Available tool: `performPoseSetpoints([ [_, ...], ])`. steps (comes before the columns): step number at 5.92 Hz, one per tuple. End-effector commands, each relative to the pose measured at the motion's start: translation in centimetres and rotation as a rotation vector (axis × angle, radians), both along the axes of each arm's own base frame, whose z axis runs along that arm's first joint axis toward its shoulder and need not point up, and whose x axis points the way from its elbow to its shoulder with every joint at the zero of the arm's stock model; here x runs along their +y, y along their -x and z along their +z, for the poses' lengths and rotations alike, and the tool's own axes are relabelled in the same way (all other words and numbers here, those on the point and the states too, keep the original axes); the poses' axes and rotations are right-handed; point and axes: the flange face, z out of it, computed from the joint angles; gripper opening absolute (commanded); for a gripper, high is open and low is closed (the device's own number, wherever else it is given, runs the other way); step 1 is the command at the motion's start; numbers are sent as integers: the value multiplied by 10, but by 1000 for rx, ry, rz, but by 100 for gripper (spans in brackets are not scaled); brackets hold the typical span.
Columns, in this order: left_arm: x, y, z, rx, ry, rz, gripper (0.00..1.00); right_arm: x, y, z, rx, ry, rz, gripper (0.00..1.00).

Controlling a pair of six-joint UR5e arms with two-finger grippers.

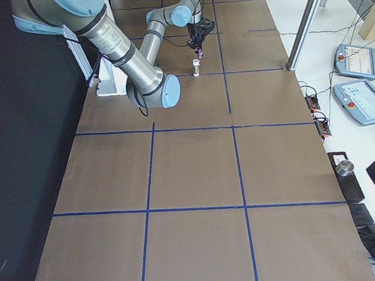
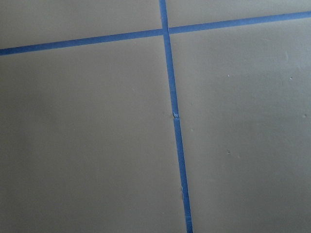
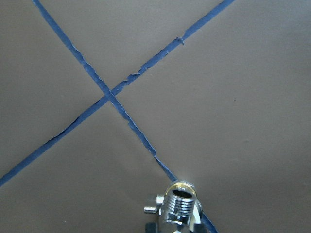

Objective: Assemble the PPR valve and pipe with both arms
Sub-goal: 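Lift the valve with the right gripper and carry it above the pipe, then lower the valve onto the pipe top with the right gripper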

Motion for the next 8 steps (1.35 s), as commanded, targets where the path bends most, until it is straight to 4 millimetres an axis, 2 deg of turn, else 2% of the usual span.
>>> performPoseSetpoints([
  [1, 0, 0, 1, 0, 3, 0, 100, 8, 6, 6, 10, -1, -9, 1],
  [8, 0, 0, 3, 0, 6, 1, 100, 19, 15, 10, 15, -1, -27, 1],
])
